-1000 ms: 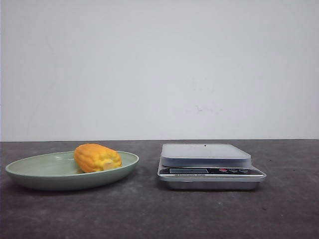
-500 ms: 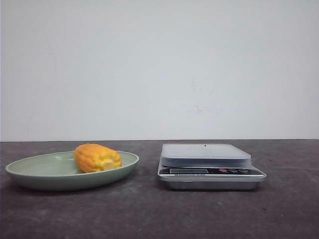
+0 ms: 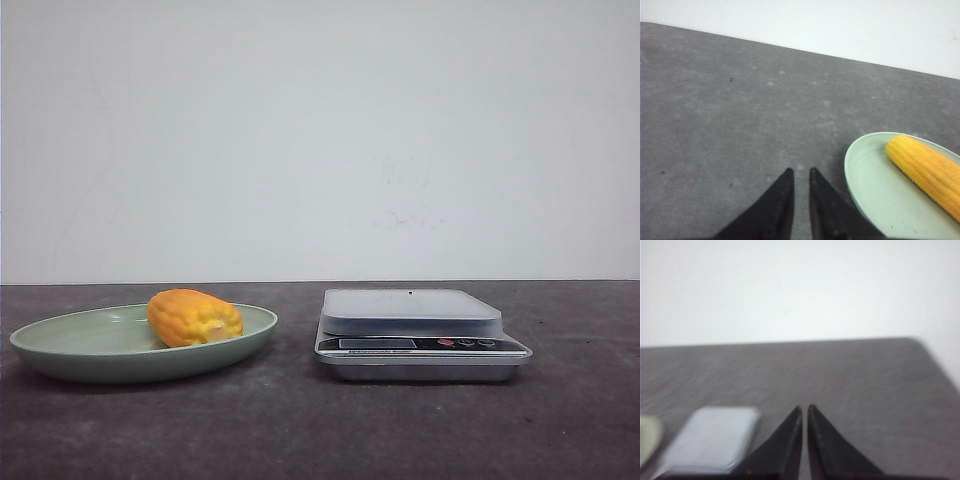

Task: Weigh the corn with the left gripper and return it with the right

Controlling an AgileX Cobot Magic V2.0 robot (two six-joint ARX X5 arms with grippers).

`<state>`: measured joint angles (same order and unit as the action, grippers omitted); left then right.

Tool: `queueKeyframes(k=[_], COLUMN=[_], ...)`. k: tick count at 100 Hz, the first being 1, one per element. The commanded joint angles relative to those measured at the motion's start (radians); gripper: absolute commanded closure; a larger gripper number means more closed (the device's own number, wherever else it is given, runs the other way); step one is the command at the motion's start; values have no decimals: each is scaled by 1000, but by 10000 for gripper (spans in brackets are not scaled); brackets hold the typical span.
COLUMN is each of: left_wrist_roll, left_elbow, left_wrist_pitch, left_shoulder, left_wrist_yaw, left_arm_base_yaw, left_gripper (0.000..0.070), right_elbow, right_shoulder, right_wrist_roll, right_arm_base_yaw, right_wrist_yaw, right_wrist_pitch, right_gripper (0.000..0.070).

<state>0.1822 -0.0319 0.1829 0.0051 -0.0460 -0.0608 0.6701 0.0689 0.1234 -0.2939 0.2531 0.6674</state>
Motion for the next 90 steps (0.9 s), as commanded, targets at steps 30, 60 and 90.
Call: queueKeyframes(k=[30,60,90], left_wrist_roll=[-10,-10,-10], left_elbow=[18,18,18], left_wrist_pitch=[4,4,4], left_shoulder=[-2,-2,-2], left_wrist_yaw=[2,2,2], left_arm_base_yaw=[2,2,2], left_gripper=[694,694,694], right_elbow=[-526,-646,-646], right_shoulder=[-64,-64,-64], right_wrist_roll=[-2,-7,-19], right_arm_base_yaw=[239,251,251], right_wrist_yaw=[-125,-145,-148], right_wrist_pitch=[-429,-460,-464], right_gripper=[688,688,688])
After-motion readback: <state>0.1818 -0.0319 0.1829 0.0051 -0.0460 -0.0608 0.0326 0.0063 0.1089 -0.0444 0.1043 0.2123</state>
